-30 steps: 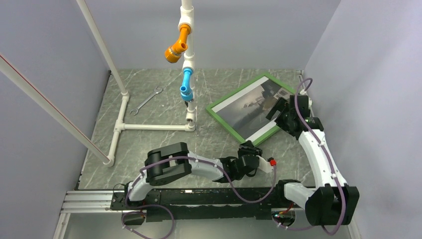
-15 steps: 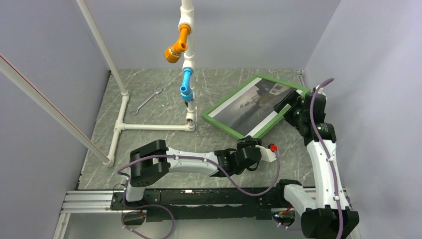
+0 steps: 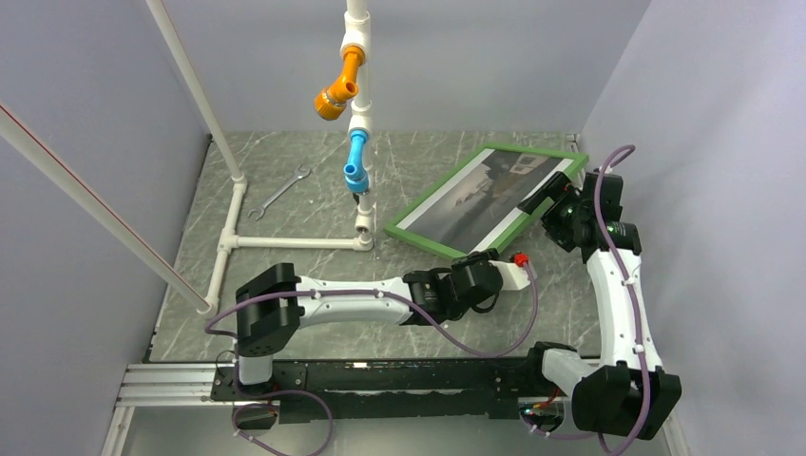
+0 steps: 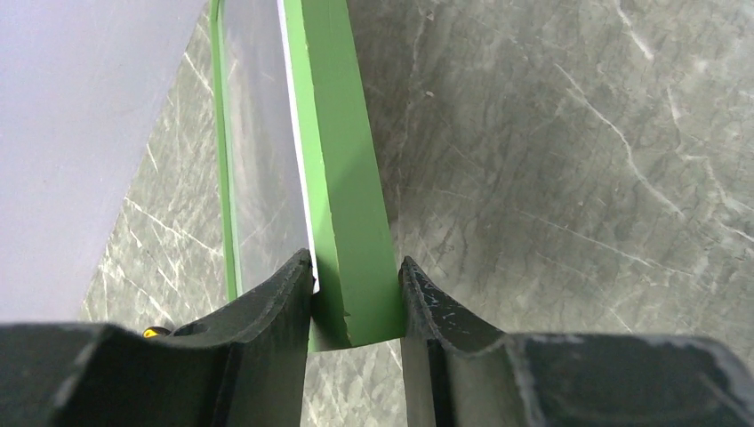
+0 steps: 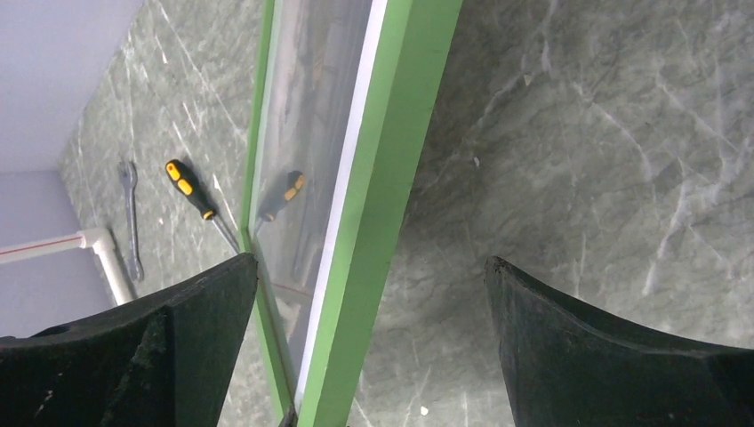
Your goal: Take the photo out of the frame
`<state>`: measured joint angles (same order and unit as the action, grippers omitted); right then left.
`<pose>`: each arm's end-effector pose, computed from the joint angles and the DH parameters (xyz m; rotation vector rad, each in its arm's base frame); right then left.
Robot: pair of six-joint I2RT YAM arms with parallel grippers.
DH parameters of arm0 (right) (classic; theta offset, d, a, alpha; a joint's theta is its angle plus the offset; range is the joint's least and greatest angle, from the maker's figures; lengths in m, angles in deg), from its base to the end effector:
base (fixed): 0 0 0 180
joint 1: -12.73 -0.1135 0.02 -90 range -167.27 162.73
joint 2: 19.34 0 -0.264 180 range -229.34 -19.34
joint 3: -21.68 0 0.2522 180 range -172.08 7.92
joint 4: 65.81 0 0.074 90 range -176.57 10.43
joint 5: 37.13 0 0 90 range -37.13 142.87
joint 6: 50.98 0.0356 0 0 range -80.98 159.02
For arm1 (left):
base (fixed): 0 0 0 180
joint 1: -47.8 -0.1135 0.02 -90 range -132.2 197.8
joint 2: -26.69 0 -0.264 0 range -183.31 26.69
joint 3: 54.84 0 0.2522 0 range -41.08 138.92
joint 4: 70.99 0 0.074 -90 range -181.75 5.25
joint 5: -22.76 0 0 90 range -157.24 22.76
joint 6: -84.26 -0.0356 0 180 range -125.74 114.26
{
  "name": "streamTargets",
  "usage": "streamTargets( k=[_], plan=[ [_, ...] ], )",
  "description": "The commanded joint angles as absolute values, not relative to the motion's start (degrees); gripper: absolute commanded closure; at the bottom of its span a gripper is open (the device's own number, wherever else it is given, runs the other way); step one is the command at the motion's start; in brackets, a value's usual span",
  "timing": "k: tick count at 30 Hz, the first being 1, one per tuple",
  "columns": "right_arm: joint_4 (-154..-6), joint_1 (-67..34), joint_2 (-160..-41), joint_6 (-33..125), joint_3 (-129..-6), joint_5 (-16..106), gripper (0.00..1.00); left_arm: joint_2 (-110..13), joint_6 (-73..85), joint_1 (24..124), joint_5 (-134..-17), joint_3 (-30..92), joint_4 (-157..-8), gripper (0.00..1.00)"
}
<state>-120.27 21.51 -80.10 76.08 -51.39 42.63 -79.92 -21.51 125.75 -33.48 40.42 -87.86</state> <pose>0.2167 -0.0271 0.3245 0.8235 2.1858 0.4557 0.1100 -0.4203 0.2679 1.1774 1.5870 -0.0954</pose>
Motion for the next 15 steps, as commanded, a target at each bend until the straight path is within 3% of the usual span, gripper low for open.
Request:
streamTargets(
  k=[1,10,15],
  plan=[
    [-116.1,21.7,-79.7,77.4,-49.5,38.6,0.01,-76.0,-12.1,125.8,-38.6,43.4,-89.7,1.00],
    [-111.2,20.9,-85.0,79.9,-47.2,34.3,0.04,-75.7,-10.1,125.3,-42.5,45.1,-92.0,1.00],
    [-112.4,19.1,-86.3,81.6,-48.3,36.7,0.17,-75.2,-9.2,125.2,-43.8,45.2,-92.2,1.00]
  ],
)
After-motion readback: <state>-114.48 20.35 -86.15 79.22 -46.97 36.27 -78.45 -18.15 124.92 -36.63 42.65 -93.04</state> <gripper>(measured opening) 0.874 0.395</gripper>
